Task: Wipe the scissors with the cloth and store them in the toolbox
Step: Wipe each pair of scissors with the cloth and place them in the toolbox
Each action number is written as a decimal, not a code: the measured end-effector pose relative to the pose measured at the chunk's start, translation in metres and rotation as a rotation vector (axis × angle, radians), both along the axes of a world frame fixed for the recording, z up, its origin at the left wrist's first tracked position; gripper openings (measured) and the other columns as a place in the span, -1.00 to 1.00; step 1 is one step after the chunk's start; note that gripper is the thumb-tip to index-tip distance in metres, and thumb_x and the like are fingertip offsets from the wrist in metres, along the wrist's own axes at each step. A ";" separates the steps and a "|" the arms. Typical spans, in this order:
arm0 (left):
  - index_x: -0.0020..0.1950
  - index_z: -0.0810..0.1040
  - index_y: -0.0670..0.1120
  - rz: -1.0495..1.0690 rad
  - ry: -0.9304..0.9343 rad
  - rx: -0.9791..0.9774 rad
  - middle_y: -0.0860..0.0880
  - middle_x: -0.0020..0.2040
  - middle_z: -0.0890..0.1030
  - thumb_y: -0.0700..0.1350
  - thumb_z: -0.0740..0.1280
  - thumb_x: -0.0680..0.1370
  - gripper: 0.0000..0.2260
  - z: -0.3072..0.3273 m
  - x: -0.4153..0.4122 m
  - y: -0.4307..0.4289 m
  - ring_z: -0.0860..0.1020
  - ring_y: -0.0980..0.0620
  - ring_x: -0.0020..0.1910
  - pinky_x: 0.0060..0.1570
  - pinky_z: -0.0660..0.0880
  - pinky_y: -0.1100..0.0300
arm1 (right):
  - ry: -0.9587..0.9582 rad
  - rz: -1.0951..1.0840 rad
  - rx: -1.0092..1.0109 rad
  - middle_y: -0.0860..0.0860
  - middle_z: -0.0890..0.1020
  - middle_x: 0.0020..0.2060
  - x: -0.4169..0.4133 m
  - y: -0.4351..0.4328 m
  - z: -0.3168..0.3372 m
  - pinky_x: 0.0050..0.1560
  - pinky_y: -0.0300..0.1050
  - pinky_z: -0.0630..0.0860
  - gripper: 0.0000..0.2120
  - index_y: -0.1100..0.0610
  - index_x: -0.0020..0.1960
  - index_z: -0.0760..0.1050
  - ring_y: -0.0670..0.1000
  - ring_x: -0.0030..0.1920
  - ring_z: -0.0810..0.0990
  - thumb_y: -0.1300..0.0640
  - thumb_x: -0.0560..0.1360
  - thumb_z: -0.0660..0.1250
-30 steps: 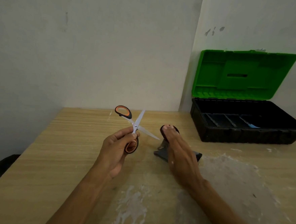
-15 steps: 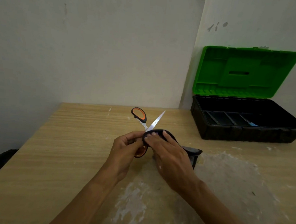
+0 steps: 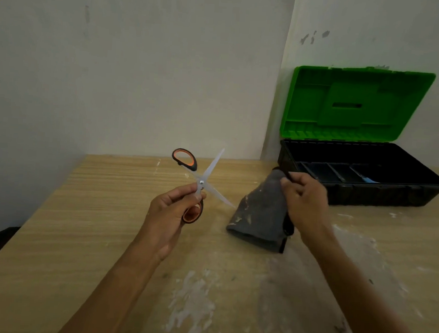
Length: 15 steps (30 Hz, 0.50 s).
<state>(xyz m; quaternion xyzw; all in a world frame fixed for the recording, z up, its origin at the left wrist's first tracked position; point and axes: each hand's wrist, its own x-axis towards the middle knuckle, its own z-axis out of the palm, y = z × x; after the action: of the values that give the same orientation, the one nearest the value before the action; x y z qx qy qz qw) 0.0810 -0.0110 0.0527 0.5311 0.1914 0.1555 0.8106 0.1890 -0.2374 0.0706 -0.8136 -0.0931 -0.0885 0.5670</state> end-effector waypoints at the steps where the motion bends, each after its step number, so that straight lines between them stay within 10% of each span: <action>1: 0.05 0.69 -0.12 -0.021 0.011 0.014 -0.11 -0.08 0.76 -0.34 0.41 0.53 -0.82 -0.002 0.000 -0.004 0.64 0.06 -0.14 -0.14 0.56 0.25 | 0.100 0.015 0.119 0.01 0.70 -0.24 0.001 -0.004 0.005 -0.14 -0.10 0.65 -0.88 0.07 0.08 0.58 0.03 -0.16 0.68 0.09 0.58 0.32; 7: 0.11 0.69 -0.14 -0.079 0.045 0.094 -0.22 0.04 0.73 -0.29 0.44 0.52 -0.81 -0.013 0.001 -0.025 0.58 -0.04 -0.03 -0.05 0.50 0.18 | -0.479 0.263 -0.166 -0.21 0.61 0.05 -0.054 0.031 0.004 0.00 -0.37 0.52 -0.71 -0.05 0.27 0.50 -0.30 0.03 0.56 0.17 0.60 0.22; 10: 0.15 0.70 -0.18 -0.139 0.007 0.133 -0.25 0.05 0.71 -0.29 0.38 0.56 -0.80 -0.016 -0.001 -0.027 0.57 -0.10 0.00 0.04 0.46 0.07 | -0.763 0.462 -0.716 0.03 0.45 0.42 -0.063 0.045 -0.026 0.52 0.09 0.14 -0.52 0.12 0.46 0.36 -0.03 0.49 0.30 0.21 0.53 0.14; 15: 0.16 0.68 -0.22 -0.171 0.020 0.139 -0.16 -0.03 0.73 -0.31 0.39 0.55 -0.79 -0.016 -0.001 -0.028 0.62 0.07 -0.13 -0.12 0.50 0.27 | -0.763 0.428 -0.749 0.07 0.45 0.42 -0.045 0.037 -0.038 0.53 0.19 0.06 -0.45 0.18 0.44 0.38 -0.02 0.49 0.28 0.18 0.47 0.38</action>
<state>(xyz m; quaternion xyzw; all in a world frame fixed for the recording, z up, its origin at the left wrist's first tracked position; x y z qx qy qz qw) 0.0796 -0.0389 0.0362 0.6021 0.1424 0.0934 0.7801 0.1442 -0.2003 0.0321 -0.8324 -0.4788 -0.2199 0.1719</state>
